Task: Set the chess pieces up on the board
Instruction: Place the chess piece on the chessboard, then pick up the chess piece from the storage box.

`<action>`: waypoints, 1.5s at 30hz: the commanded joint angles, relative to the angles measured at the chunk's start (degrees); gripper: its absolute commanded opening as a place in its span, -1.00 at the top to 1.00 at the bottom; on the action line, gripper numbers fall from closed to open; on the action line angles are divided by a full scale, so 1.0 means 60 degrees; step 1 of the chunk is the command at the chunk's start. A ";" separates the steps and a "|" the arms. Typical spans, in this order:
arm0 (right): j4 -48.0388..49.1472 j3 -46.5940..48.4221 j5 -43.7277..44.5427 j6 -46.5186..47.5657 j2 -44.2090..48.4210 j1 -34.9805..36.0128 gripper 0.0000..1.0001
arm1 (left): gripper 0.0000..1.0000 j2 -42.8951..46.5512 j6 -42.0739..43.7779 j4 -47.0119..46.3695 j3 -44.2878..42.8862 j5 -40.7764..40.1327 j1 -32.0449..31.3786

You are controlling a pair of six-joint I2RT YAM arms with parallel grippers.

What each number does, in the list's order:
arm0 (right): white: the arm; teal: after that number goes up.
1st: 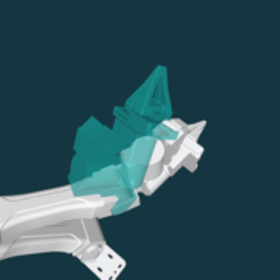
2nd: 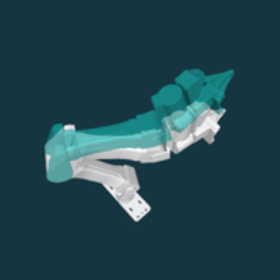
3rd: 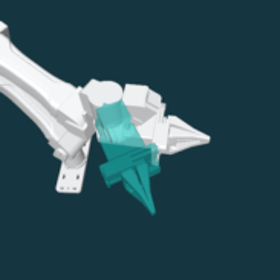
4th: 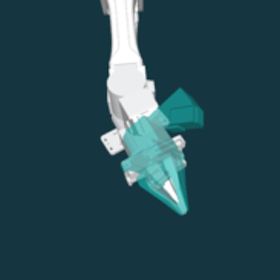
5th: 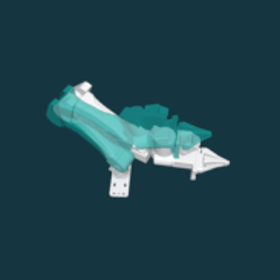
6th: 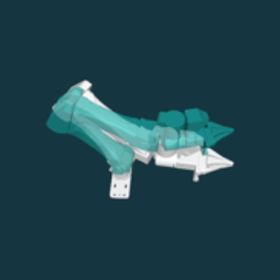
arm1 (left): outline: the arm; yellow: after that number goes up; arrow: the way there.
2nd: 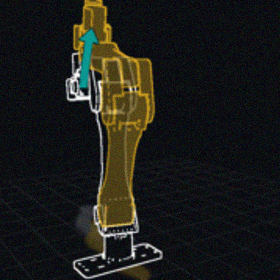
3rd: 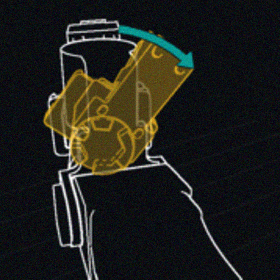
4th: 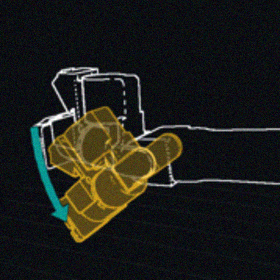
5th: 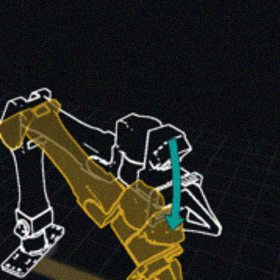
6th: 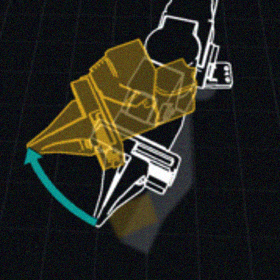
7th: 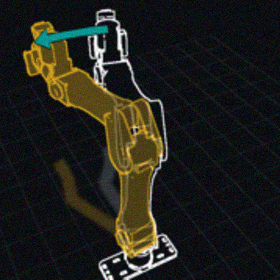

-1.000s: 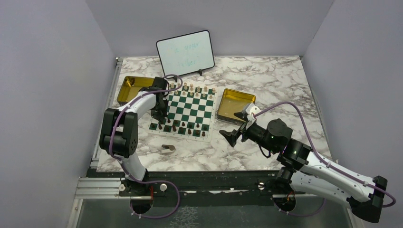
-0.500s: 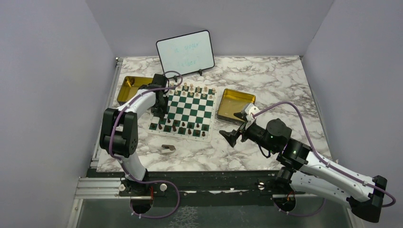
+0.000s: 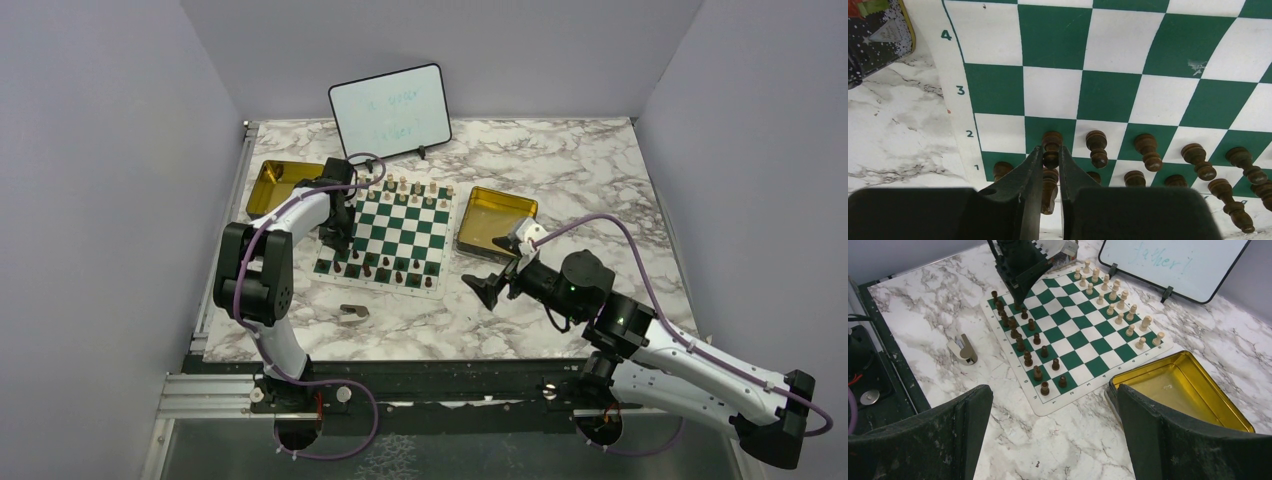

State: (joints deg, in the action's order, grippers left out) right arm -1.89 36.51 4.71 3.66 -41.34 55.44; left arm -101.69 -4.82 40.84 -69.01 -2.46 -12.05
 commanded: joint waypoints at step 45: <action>-0.0387 -0.1222 0.1014 -0.0446 0.3305 0.0045 -1.00 | 0.28 -0.1810 0.1665 -0.5823 -0.2818 -0.3148 0.2734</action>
State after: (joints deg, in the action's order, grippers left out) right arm -4.19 29.17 8.56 1.28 -22.35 55.44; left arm -108.33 3.03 10.26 -84.05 -22.09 2.68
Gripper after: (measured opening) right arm 0.998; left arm 0.365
